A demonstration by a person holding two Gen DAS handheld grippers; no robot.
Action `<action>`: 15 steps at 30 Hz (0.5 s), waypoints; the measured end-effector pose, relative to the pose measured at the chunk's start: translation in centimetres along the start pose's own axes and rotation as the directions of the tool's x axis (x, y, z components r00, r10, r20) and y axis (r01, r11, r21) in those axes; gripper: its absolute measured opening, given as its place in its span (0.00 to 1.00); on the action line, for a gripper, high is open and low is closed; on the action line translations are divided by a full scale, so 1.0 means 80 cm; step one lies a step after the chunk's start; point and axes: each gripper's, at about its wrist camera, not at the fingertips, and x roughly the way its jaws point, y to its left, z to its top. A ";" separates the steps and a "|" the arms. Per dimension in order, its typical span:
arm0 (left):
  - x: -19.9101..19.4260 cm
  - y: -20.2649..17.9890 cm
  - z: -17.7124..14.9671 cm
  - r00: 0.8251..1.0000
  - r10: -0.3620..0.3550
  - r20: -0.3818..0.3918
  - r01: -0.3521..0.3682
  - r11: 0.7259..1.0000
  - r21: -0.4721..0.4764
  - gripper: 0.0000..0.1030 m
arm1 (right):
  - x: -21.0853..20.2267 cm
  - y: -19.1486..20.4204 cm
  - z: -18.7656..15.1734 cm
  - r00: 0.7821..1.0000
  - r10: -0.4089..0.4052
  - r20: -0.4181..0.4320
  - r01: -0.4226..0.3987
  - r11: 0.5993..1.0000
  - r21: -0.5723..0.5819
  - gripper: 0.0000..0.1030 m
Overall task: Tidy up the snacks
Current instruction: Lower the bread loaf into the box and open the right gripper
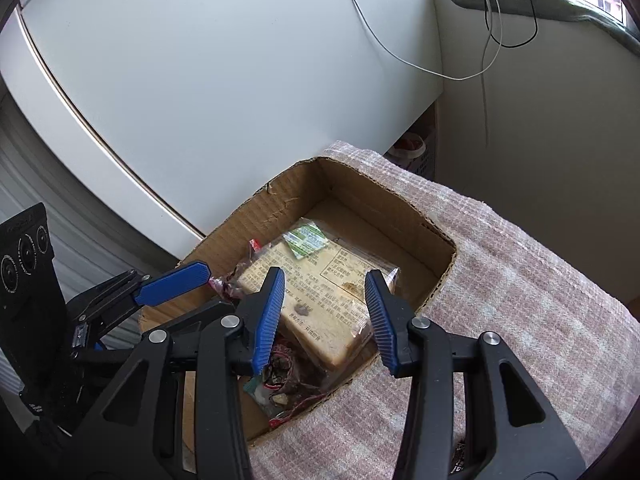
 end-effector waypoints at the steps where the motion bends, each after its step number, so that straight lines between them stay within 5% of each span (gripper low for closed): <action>1: -0.001 0.000 0.000 1.000 0.003 0.002 -0.003 1.000 0.002 0.44 | -0.001 -0.001 0.001 1.000 0.001 0.000 -0.001 1.000 0.001 0.43; 5: -0.003 0.003 -0.003 1.000 0.008 0.001 -0.008 1.000 0.000 0.44 | -0.006 -0.004 0.002 1.000 -0.024 0.005 0.024 1.000 -0.007 0.45; 9: -0.005 0.004 -0.004 1.000 0.019 0.002 -0.019 1.000 0.002 0.44 | -0.015 -0.011 -0.001 0.999 -0.032 0.022 0.031 0.999 0.008 0.61; 15: -0.009 0.000 -0.009 0.999 0.034 0.003 -0.034 0.999 0.001 0.52 | -0.037 -0.021 -0.007 0.997 -0.062 0.046 0.061 0.998 0.010 0.68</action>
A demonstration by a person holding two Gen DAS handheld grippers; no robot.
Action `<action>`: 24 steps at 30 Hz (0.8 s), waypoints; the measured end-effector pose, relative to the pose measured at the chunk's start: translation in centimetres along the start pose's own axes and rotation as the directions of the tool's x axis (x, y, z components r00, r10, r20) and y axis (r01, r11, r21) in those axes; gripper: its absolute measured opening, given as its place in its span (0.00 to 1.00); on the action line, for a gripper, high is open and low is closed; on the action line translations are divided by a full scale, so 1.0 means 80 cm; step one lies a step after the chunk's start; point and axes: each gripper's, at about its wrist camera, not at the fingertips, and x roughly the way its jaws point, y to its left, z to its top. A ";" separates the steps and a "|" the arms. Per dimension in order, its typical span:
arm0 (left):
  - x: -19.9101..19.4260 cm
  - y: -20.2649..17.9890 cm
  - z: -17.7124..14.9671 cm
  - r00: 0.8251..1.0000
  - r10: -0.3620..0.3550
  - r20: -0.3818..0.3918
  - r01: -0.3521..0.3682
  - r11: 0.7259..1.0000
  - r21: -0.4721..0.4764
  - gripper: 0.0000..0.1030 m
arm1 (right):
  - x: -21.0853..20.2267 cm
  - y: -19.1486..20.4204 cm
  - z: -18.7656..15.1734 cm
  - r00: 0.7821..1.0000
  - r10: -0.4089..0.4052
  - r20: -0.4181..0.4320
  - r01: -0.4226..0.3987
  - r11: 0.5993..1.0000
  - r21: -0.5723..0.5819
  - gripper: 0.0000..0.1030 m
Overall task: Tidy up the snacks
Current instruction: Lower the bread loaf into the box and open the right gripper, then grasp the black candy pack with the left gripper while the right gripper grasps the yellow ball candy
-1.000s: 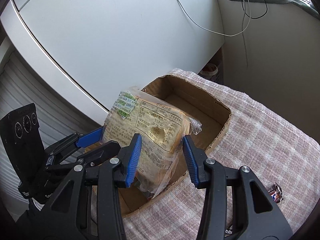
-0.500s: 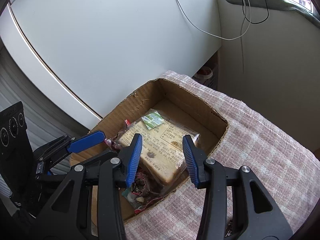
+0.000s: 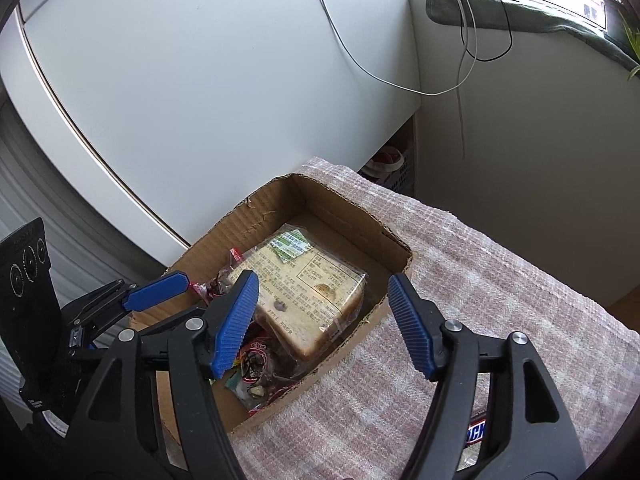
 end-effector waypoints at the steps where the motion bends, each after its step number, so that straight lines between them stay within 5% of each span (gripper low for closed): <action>1: -0.002 -0.001 -0.001 1.000 0.000 0.004 0.000 1.000 -0.001 0.54 | -0.005 -0.003 -0.002 1.000 -0.007 0.002 0.007 1.000 -0.001 0.69; 24: -0.003 -0.123 -0.035 0.992 -0.128 -0.017 0.129 0.984 0.126 0.54 | -0.099 -0.126 -0.125 0.978 -0.198 -0.062 0.198 0.980 -0.005 0.69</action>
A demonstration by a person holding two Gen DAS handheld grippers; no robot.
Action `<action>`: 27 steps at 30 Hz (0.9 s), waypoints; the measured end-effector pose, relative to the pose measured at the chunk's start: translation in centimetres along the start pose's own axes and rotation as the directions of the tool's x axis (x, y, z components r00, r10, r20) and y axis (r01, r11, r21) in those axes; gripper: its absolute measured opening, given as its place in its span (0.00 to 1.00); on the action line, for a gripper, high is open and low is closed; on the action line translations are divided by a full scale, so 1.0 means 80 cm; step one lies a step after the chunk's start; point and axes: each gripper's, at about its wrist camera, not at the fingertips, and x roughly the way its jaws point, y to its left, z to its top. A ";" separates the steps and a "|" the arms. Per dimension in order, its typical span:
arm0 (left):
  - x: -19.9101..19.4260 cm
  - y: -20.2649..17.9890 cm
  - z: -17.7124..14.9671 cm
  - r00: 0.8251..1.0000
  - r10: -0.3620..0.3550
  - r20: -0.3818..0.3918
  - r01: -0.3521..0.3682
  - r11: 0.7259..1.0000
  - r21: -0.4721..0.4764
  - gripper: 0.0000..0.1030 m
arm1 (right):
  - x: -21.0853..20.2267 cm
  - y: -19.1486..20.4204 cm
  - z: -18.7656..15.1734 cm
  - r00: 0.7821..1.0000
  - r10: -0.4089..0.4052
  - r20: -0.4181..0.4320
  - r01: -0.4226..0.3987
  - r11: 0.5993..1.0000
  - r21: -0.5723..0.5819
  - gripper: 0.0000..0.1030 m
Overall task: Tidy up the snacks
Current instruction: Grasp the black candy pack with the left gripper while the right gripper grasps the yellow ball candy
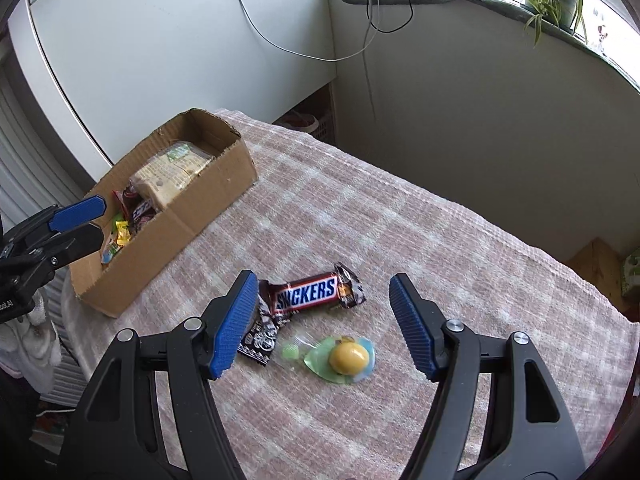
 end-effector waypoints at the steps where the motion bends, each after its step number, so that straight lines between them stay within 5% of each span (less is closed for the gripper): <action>1: 0.002 -0.007 -0.005 1.000 -0.005 -0.005 0.005 1.000 0.006 0.54 | 0.001 -0.004 -0.008 1.000 -0.003 -0.005 0.003 1.000 0.001 0.69; 7: 0.036 -0.046 -0.027 0.997 -0.030 -0.068 0.032 0.999 0.036 0.54 | 0.002 -0.015 -0.043 0.999 -0.048 0.010 0.048 0.998 -0.029 0.68; 12: 0.069 -0.066 -0.043 0.991 -0.027 -0.133 0.034 0.998 0.050 0.48 | 0.011 -0.013 -0.060 0.998 -0.057 -0.004 0.057 0.997 -0.060 0.49; 18: 0.100 -0.083 -0.057 0.982 0.002 -0.188 0.014 0.997 0.079 0.40 | 0.025 -0.008 -0.070 0.999 -0.030 -0.016 0.029 0.996 -0.081 0.38; 27: 0.120 -0.093 -0.060 0.976 0.048 -0.214 -0.023 0.992 0.121 0.38 | 0.040 -0.009 -0.068 1.000 -0.020 -0.016 0.019 0.995 -0.098 0.34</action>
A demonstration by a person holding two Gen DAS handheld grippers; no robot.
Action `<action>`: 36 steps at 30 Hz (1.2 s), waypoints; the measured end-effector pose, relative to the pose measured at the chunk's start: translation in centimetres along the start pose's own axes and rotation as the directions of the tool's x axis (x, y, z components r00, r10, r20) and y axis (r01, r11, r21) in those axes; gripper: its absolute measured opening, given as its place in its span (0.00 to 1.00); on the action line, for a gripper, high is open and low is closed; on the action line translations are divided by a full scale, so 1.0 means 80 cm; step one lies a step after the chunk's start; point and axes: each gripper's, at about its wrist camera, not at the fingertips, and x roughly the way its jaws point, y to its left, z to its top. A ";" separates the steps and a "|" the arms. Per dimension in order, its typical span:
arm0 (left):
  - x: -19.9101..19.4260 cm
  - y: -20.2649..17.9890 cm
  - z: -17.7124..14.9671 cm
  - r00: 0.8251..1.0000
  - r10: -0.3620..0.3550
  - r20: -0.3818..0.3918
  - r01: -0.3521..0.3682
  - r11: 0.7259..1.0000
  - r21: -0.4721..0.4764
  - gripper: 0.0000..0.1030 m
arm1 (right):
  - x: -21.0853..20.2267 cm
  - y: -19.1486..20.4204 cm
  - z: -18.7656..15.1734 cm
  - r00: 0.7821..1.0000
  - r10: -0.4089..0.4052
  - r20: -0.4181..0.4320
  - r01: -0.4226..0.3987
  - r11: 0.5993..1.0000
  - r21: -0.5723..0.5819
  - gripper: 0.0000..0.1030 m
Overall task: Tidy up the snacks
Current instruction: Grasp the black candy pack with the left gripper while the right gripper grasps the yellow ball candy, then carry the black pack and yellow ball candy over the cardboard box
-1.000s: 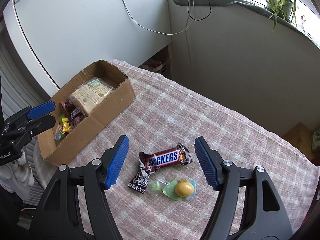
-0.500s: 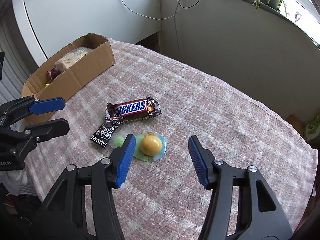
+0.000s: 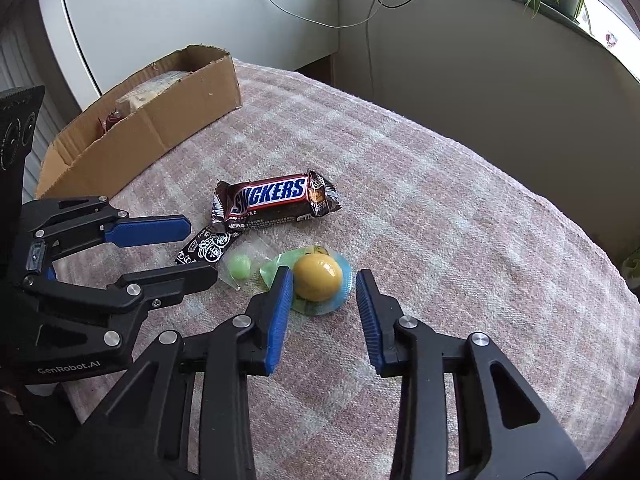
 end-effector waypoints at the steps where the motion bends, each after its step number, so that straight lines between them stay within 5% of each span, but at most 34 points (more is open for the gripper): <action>1: 0.001 -0.001 0.001 1.000 0.006 0.000 -0.006 1.000 0.004 0.38 | 0.001 0.001 0.001 1.000 -0.008 0.001 0.008 1.000 -0.005 0.34; 9: 0.021 -0.010 0.009 0.999 0.038 -0.016 -0.037 0.999 0.037 0.37 | 0.013 0.003 0.004 1.000 -0.007 -0.015 0.007 1.000 -0.025 0.34; 15: 0.025 -0.013 0.015 0.998 0.069 -0.014 -0.068 0.996 0.054 0.23 | 0.012 0.006 0.006 1.000 -0.005 -0.013 0.005 0.999 -0.034 0.29; 36: -0.031 0.004 -0.007 0.999 -0.004 0.040 0.003 1.000 0.007 0.22 | -0.031 0.006 -0.005 1.000 -0.027 0.014 0.027 1.000 0.005 0.28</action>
